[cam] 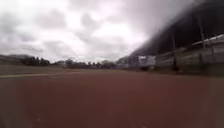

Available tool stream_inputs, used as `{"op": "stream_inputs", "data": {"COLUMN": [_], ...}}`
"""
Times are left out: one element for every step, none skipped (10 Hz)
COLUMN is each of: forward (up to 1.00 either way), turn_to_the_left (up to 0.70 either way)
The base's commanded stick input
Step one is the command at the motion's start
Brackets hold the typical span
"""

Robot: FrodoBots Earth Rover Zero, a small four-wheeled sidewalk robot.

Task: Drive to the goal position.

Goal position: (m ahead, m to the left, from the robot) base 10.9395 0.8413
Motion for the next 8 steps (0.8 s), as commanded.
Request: {"op": "stream_inputs", "data": {"forward": [0.7, 0.7, 0.7, 0.7, 0.7, 0.7, 0.7, 0.7], "turn_to_the_left": [-0.35, -0.35, -0.35, -0.35, -0.28, -0.17, -0.08, 0.0]}}
